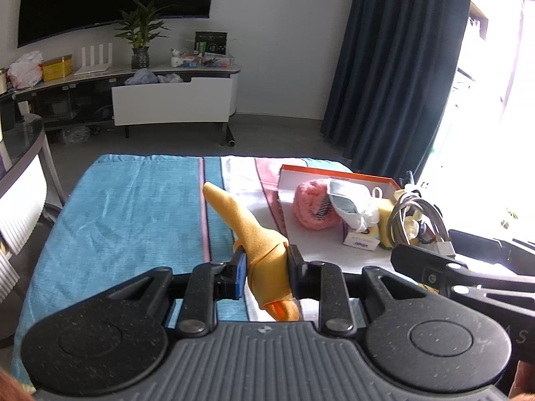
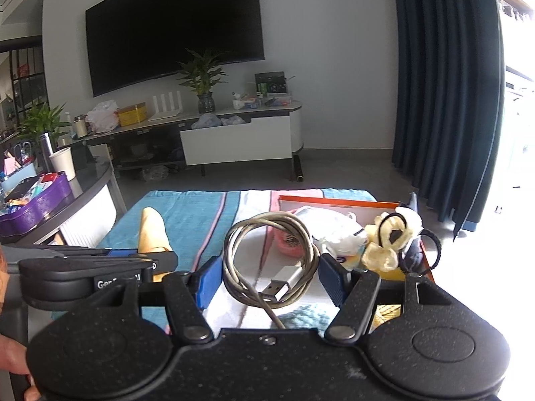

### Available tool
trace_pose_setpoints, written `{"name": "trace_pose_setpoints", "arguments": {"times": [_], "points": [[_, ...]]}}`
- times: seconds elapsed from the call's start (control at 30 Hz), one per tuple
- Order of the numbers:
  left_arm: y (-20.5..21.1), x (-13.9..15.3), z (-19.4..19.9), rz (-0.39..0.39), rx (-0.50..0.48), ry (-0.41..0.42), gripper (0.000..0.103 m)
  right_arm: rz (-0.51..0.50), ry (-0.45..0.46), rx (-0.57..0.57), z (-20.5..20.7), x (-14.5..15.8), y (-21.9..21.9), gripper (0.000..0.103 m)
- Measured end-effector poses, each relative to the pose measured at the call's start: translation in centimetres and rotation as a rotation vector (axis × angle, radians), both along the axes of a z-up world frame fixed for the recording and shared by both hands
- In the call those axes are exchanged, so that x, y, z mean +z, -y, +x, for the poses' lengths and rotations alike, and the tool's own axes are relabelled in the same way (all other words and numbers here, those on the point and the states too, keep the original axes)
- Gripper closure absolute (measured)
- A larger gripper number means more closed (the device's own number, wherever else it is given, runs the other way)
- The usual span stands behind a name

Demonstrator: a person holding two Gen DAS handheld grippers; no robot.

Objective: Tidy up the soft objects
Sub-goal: 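Carry the yellow cloth and white cable over the white box with both grippers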

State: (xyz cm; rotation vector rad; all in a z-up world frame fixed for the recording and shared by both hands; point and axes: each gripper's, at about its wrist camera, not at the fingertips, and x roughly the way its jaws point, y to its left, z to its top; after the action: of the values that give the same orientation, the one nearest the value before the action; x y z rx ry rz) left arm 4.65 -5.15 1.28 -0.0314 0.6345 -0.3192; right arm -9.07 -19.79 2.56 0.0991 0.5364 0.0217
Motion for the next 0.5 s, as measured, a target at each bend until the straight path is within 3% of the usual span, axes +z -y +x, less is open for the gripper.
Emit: {"name": "trace_pose_setpoints", "arguments": {"times": [0.5], "points": [[2.7, -0.1, 0.6, 0.003, -0.065, -0.012, 0.077, 0.006, -0.008, -0.059, -0.1, -0.1, 2.5, 0.027]]}}
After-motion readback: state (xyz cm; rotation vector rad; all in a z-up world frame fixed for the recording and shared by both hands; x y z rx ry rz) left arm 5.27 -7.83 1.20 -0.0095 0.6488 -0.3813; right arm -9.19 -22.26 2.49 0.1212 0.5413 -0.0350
